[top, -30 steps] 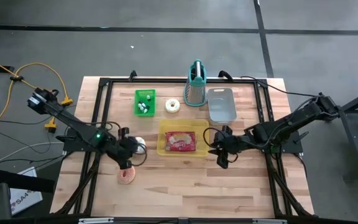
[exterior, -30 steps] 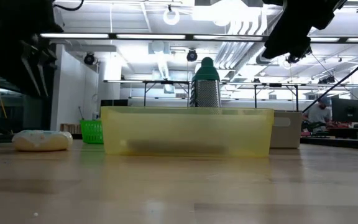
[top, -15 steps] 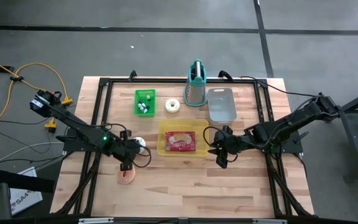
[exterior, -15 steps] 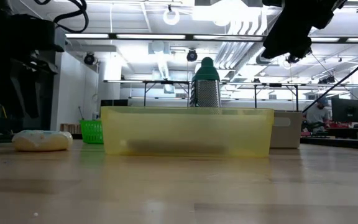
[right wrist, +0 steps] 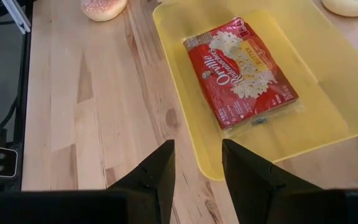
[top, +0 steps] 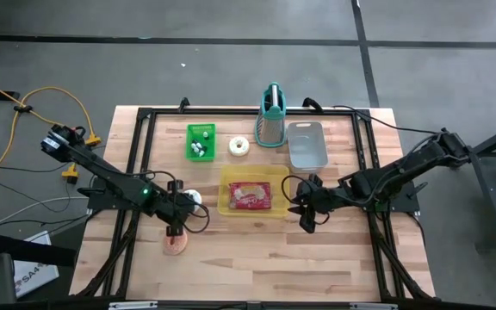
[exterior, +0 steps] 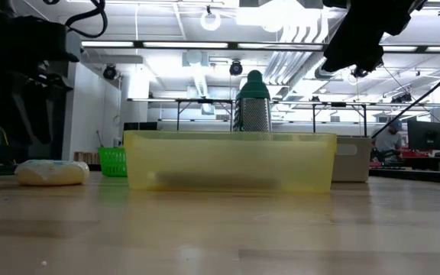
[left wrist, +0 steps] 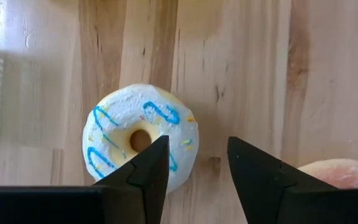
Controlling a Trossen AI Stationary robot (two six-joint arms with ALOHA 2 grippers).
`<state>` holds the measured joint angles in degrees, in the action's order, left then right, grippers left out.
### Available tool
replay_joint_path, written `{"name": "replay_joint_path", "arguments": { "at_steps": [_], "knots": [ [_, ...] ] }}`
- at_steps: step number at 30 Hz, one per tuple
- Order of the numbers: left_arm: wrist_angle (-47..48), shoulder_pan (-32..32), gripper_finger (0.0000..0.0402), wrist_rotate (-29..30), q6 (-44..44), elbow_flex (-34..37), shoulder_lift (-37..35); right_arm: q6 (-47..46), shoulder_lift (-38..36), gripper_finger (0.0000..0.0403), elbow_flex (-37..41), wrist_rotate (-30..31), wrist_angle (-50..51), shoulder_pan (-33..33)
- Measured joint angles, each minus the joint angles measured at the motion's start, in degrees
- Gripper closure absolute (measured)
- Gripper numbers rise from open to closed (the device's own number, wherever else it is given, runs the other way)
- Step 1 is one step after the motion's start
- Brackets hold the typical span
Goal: Pick & Place Food Item
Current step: Put the bottom white donut into the gray bin
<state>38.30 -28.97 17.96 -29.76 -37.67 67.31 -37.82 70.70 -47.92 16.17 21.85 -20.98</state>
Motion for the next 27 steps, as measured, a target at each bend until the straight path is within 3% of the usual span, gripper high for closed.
{"name": "replay_joint_path", "arguments": {
  "at_steps": [10, 17, 27],
  "knots": [
    [-0.2, 2.9, 0.0245, 0.0, 1.9, 2.1, 0.0, -0.1, 0.0, 0.0284, 0.0, 2.0, -0.1, -2.8],
    [-3.7, 6.1, 0.0245, -4.0, 3.7, 2.3, 0.0, -1.9, 0.0, 0.0284, 0.0, 2.4, -0.2, -4.5],
    [-3.9, 6.5, 0.0245, -4.2, 5.0, 2.3, 1.9, -2.7, 0.0, 0.0284, 0.0, 3.6, -0.2, -6.2]
  ]
}}
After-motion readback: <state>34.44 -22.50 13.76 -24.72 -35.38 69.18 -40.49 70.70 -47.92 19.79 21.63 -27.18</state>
